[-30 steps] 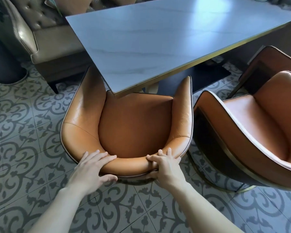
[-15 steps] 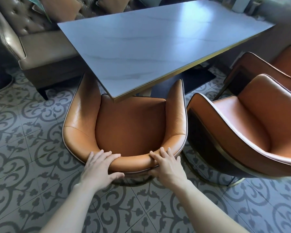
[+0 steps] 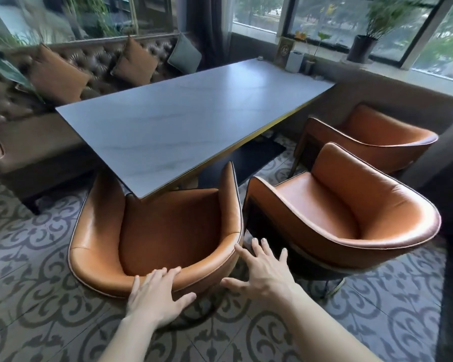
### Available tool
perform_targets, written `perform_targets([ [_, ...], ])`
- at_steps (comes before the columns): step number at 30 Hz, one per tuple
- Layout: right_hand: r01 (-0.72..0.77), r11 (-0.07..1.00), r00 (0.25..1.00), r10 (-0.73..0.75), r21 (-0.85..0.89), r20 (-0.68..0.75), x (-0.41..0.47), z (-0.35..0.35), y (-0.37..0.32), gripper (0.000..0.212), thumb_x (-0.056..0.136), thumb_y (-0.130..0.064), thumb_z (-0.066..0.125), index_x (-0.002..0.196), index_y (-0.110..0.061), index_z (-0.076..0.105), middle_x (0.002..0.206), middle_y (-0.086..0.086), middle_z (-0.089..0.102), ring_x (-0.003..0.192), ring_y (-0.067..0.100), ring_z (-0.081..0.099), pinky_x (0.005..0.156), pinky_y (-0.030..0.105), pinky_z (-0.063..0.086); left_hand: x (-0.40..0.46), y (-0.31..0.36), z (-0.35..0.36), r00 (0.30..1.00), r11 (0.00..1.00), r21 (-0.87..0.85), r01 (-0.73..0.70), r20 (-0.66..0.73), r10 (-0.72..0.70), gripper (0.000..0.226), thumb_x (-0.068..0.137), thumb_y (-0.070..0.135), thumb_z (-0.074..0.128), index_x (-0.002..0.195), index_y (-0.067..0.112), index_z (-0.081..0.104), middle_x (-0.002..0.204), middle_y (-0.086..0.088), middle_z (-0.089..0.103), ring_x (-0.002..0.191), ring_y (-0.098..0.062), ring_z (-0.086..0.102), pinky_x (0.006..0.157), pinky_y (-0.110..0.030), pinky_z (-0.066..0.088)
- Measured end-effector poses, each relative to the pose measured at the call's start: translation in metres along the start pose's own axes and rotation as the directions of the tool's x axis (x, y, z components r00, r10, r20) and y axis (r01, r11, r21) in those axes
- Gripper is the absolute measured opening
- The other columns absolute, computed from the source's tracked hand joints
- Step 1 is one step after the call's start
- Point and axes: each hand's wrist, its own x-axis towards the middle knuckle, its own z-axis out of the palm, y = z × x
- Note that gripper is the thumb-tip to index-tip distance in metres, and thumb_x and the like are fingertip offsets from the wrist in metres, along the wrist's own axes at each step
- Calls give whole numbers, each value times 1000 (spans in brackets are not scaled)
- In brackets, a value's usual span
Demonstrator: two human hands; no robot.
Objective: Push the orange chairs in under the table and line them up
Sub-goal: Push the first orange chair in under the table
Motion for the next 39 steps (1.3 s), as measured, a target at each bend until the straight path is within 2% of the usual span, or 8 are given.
perform_targets([
  [8, -36, 999, 994, 39, 31, -98, -61, -67, 104, 119, 56, -110, 19, 157, -50, -2, 173, 6, -2, 158, 28, -10, 116, 76, -3, -35, 136, -43, 995, 998, 5, -64, -80, 64, 94, 72, 88, 43, 152, 47, 14, 164, 4, 16, 151, -19, 7, 121, -52, -1],
  [13, -44, 998, 986, 50, 37, -157, -103, -101, 198, 124, 50, -111, 14, 157, -49, 0, 173, 5, 0, 159, 29, -8, 116, 76, -4, -64, 242, -50, 991, 996, 38, -81, -101, 84, 101, 67, 91, 44, 152, 48, 9, 165, 2, 9, 151, -23, 1, 120, -56, -5],
  [17, -79, 995, 984, 87, 56, -154, -133, -123, 277, 121, 50, -112, 15, 155, -54, -3, 173, 4, -4, 158, 29, -13, 113, 76, -7, -78, 327, -43, 983, 992, 66, -111, -139, 119, 108, 62, 95, 41, 152, 47, 6, 166, 2, 2, 151, -24, -5, 119, -60, -7],
  [23, -153, 988, 984, 153, 2, -89, -155, -143, 372, 117, 47, -113, 9, 151, -62, -9, 171, 0, -17, 157, 29, -18, 110, 82, -1, -73, 427, -26, 975, 977, 146, -158, -133, 178, 105, 63, 96, 38, 151, 51, 2, 166, 2, -7, 150, -27, -12, 116, -65, -8],
  [29, -179, 982, 982, 182, 57, -50, -135, -158, 447, 115, 48, -113, 18, 149, -66, -10, 170, -3, -22, 156, 29, -23, 109, 81, -6, -27, 501, -18, 962, 962, 171, -214, -134, 238, 106, 63, 97, 39, 151, 51, 1, 166, 3, -8, 150, -28, -12, 117, -64, -6],
  [33, -206, 977, 977, 209, 57, -51, -99, -169, 495, 114, 51, -110, 26, 150, -65, -9, 169, -4, -24, 154, 29, -26, 115, 74, -5, 35, 551, -6, 955, 965, 140, -224, -164, 246, 113, 56, 99, 39, 149, 53, -5, 166, 2, -8, 150, -28, -12, 115, -66, -6],
  [39, -236, 971, 971, 235, -29, -43, -28, -206, 563, 119, 46, -113, 18, 150, -63, -12, 169, -1, -23, 155, 27, -25, 114, 74, -6, 126, 615, 9, 956, 970, 83, -230, -165, 241, 115, 50, 102, 33, 146, 54, -11, 165, 2, -9, 150, -28, -11, 115, -65, -8],
])
